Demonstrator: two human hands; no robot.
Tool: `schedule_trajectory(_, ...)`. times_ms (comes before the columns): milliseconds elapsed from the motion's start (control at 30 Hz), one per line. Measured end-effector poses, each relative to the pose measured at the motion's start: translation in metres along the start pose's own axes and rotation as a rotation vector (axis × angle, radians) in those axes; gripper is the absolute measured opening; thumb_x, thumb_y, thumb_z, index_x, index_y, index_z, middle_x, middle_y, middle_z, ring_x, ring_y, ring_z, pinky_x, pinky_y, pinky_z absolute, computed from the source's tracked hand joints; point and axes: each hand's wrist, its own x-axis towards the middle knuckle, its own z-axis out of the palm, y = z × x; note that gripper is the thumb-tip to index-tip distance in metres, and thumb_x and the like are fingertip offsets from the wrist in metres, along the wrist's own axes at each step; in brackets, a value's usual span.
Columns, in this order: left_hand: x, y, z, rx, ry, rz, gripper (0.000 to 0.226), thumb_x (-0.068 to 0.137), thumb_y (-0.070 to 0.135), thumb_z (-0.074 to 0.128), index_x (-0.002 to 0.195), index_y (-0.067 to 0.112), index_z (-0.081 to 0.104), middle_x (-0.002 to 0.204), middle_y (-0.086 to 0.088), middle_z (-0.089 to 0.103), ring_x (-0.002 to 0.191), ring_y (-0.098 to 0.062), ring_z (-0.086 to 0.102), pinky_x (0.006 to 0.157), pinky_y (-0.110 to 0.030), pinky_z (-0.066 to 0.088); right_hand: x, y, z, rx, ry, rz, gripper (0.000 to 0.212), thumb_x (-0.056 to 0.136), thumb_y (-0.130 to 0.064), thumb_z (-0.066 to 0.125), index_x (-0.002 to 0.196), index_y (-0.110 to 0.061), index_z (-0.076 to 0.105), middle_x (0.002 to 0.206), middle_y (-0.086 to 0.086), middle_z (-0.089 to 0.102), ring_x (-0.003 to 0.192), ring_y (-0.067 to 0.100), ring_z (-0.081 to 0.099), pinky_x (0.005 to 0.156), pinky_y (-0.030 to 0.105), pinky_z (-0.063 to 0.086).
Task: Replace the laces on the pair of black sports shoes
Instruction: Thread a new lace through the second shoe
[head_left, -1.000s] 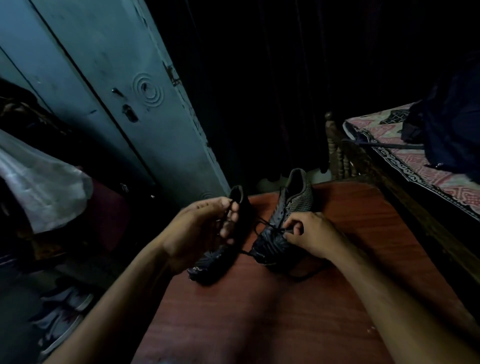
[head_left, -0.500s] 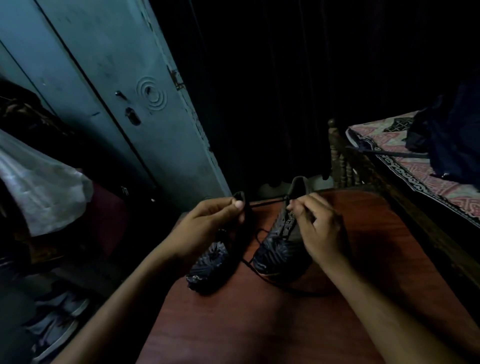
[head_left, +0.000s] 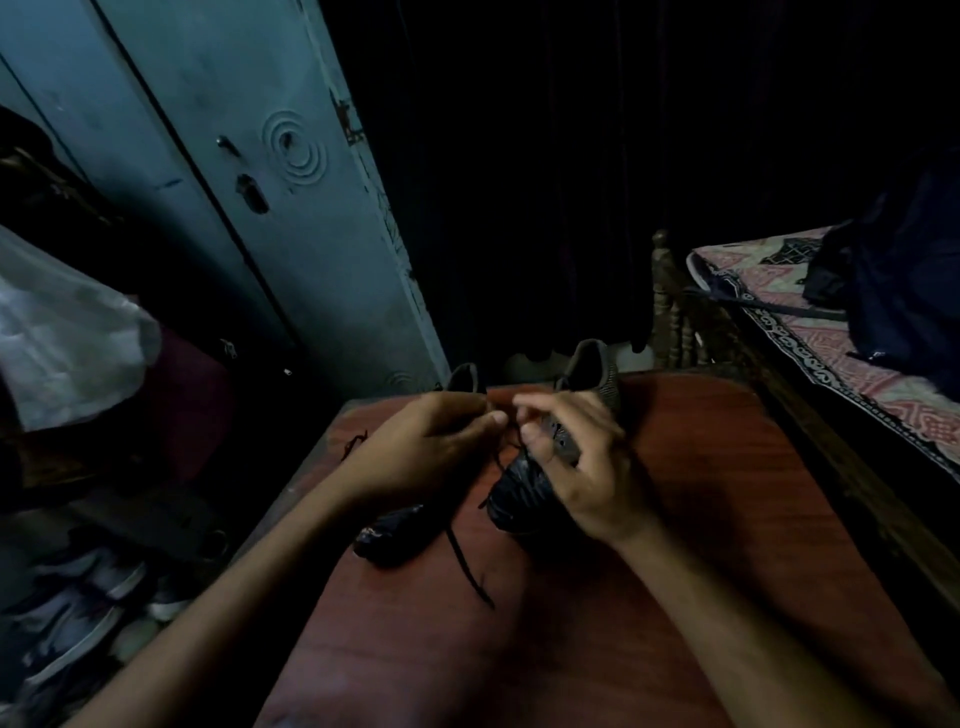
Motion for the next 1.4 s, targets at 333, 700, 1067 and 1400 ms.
schedule_trajectory(333,0.016,-0.017,0.014,0.164,-0.008,0.089,0.033,0.107,0.031,0.052,0.074,0.028,0.051,0.067,0.017,0.053,0.063,0.004,0.050,0.059,-0.016,0.035,0.003,-0.003,-0.001,0.241,-0.069,0.290,0.029,0.100,-0.042,0.051,0.113,-0.020,0.066,0.102,-0.016,0.069,0.101,0.001,0.066,0.083,0.015,0.050)
schedule_trajectory(700,0.014,-0.034,0.028,-0.047,0.106,0.151,0.028,0.108,0.033,0.050,0.084,0.023,0.060,0.076,0.012,0.053,0.072,-0.003,0.050,0.065,-0.029,0.040,0.009,-0.001,-0.006,0.519,0.109,0.582,0.032,0.107,-0.028,0.046,0.079,-0.016,0.053,0.060,-0.004,0.052,0.058,0.016,0.054,0.058,0.039,0.049)
schedule_trajectory(1067,0.009,-0.079,0.064,-0.479,0.243,-0.019,0.027,0.111,0.026,0.046,0.096,0.020,0.067,0.081,-0.015,0.052,0.073,-0.019,0.053,0.067,-0.032,0.046,0.022,0.010,-0.022,1.113,0.578,1.013,0.031,0.108,-0.029,0.040,0.081,-0.016,0.050,0.068,0.006,0.068,0.062,0.022,0.069,0.049,0.032,0.056)
schedule_trajectory(1400,0.020,-0.100,0.088,0.298,0.400,0.251,0.022,0.100,0.038,0.062,0.122,0.039,0.065,0.086,0.017,0.040,0.069,0.001,0.047,0.058,-0.019,0.037,0.017,0.020,-0.026,1.027,0.592,1.039,0.028,0.107,-0.031,0.043,0.081,-0.020,0.046,0.056,-0.001,0.049,0.049,0.015,0.050,0.051,0.027,0.039)
